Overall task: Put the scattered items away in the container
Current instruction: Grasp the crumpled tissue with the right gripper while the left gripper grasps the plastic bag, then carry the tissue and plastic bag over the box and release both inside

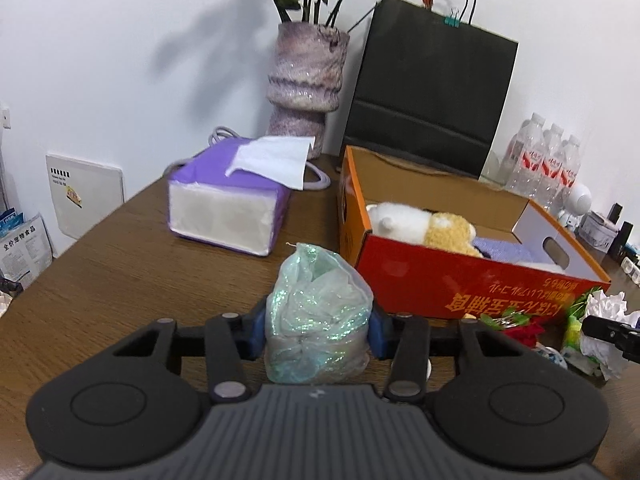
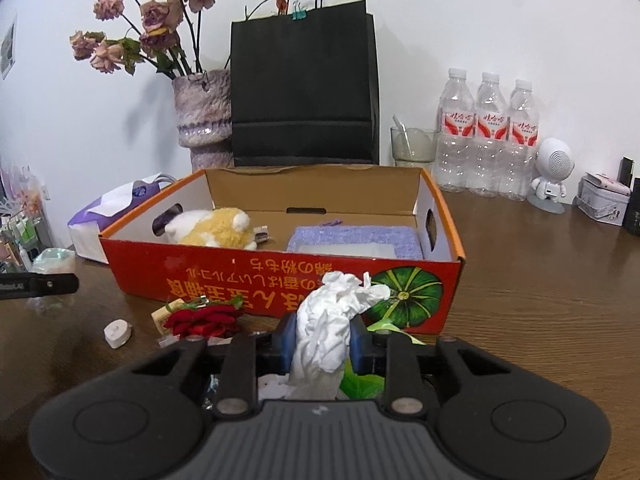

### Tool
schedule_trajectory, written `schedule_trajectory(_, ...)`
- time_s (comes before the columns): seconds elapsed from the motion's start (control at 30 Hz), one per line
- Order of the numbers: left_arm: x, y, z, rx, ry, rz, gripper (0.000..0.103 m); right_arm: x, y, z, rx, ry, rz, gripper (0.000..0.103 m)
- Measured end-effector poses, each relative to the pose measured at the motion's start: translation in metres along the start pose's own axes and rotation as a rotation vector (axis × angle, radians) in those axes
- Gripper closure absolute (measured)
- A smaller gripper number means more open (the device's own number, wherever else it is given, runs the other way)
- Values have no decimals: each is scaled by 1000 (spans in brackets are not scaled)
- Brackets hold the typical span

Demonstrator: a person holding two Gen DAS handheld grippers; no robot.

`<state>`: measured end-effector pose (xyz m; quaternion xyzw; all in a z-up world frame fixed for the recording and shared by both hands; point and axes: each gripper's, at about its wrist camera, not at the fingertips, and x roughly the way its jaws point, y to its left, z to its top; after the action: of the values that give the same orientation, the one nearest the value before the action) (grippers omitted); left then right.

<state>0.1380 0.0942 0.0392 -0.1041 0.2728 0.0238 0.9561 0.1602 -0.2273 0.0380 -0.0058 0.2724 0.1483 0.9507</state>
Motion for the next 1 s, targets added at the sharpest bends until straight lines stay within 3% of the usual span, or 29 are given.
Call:
schedule_trajectory(0.53, -22, -40, 26, 33, -93, -97, 54, -24, 1, 27, -10, -108, 14, 78)
schedule_trajectory(1.0, 36, -92, 68, 51, -134, -191, 54, 32, -6, 79, 28, -158, 17, 78)
